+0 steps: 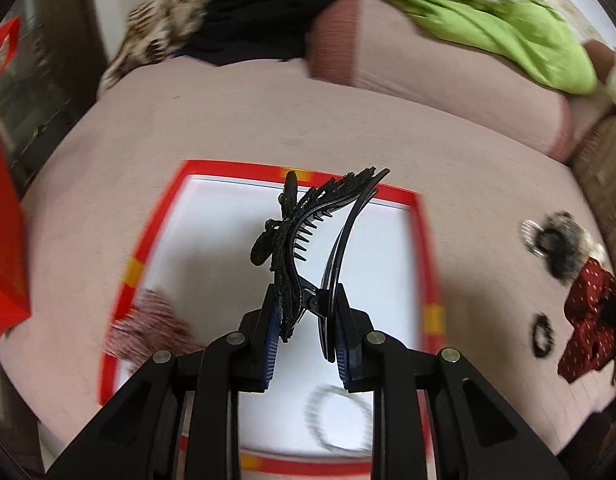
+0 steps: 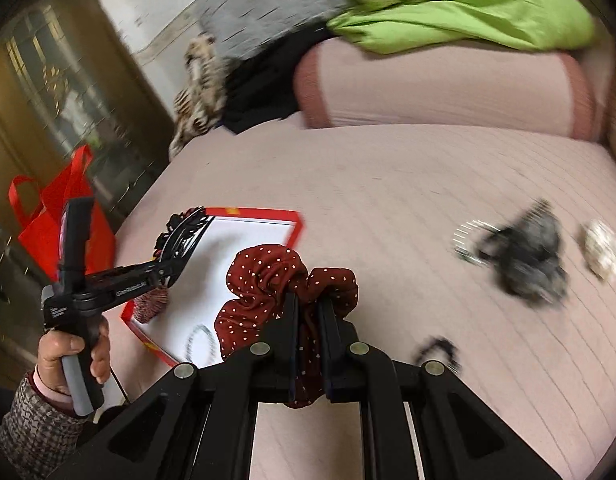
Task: Organize jewelry
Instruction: 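Carry the clip and red scrunchie into the tray and open both grippers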
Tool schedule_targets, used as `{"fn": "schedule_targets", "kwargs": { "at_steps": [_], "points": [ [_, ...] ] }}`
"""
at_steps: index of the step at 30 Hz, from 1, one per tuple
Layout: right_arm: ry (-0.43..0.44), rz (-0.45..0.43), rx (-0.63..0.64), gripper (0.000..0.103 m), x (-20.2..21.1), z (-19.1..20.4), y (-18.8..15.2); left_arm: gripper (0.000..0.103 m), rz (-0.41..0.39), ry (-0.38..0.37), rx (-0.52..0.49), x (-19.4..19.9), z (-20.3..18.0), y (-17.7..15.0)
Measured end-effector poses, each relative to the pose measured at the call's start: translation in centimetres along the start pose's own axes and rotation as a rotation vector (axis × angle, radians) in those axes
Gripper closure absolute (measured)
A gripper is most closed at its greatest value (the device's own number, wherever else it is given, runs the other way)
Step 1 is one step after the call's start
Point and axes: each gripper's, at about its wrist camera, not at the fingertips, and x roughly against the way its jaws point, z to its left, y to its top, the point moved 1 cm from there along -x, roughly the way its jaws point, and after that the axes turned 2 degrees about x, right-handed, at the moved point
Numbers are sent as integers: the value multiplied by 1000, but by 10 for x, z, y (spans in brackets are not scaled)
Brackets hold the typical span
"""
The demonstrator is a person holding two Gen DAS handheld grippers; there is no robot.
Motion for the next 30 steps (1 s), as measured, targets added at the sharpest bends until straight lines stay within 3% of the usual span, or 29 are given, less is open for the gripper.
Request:
{"fn": "schedule_targets", "kwargs": {
  "at_steps": [6, 14, 24, 27, 28, 30],
  "points": [
    [32, 72, 54, 93, -78, 42, 37, 80, 34, 61, 97, -37, 55, 22],
    [-55, 146, 141, 93, -175, 63, 55, 80, 83, 111, 136, -87, 84, 34],
    [-77, 159, 87, 90, -205, 44, 56, 77, 59, 99, 141, -95, 87, 42],
    [-62, 147, 73, 59, -204, 45, 59, 52, 51, 86, 163, -87, 87, 41],
    [-60, 135, 70, 47, -201, 45, 60, 48, 38, 76, 174, -81, 87, 41],
    [-65, 114, 67, 43, -192, 46, 61, 46, 27, 60, 180, -73, 86, 42]
  ]
}}
